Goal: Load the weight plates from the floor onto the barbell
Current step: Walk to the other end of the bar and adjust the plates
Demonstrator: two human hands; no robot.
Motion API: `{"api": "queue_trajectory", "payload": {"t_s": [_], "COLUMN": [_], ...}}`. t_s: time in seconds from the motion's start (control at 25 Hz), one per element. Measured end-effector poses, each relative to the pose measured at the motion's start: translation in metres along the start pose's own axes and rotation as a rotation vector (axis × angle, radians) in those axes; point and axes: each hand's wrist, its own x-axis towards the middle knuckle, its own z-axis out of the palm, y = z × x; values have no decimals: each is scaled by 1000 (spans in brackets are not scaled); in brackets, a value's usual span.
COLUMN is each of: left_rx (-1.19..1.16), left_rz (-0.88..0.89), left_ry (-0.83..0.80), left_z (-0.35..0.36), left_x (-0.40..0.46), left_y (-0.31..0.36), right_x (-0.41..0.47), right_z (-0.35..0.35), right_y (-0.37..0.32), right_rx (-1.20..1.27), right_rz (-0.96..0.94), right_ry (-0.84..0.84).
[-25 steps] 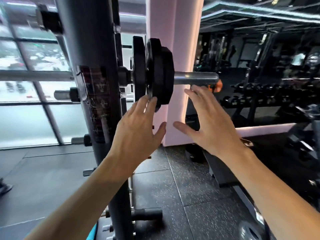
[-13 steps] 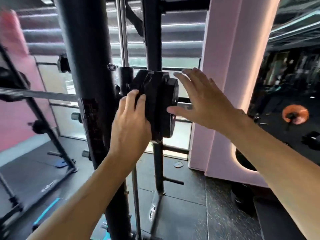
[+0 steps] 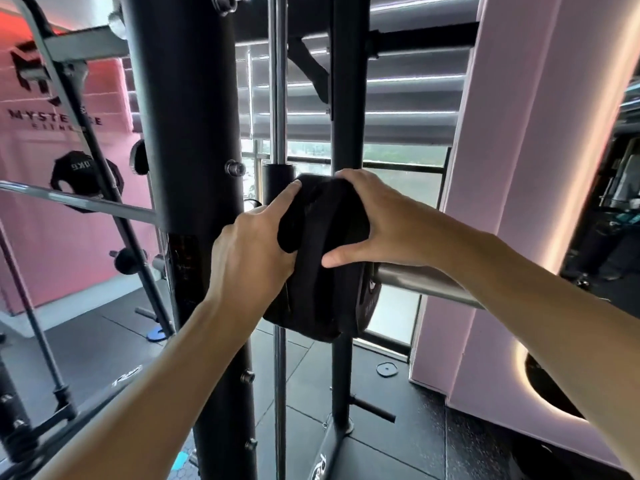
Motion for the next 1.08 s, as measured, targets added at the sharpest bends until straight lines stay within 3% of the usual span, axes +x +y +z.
{"api": "queue_trajectory", "payload": {"t_s": [0.16, 0.48, 0.76, 0.92, 1.0, 1.08], "left_rx": [-84, 51, 161, -61, -156, -100], "left_rz": [-36, -163, -135, 35, 102, 90], "left_ry": [89, 180, 156, 354, 284, 160], "left_z": [8, 10, 7, -5, -3, 5], "left_x": [2, 2, 0, -21, -32, -34], "left_y": [-3, 2, 6, 23, 41, 53], "right_x": [3, -1, -7, -9, -9, -11], "right_z": [4, 4, 15, 23, 26, 27], "right_y": [7, 21, 23, 24, 24, 24], "right_rx": [52, 76, -5, 82, 134, 114], "right_rz": [-35, -127, -190, -139, -139, -156], "right_ry": [43, 49, 106, 129, 187, 223]}}
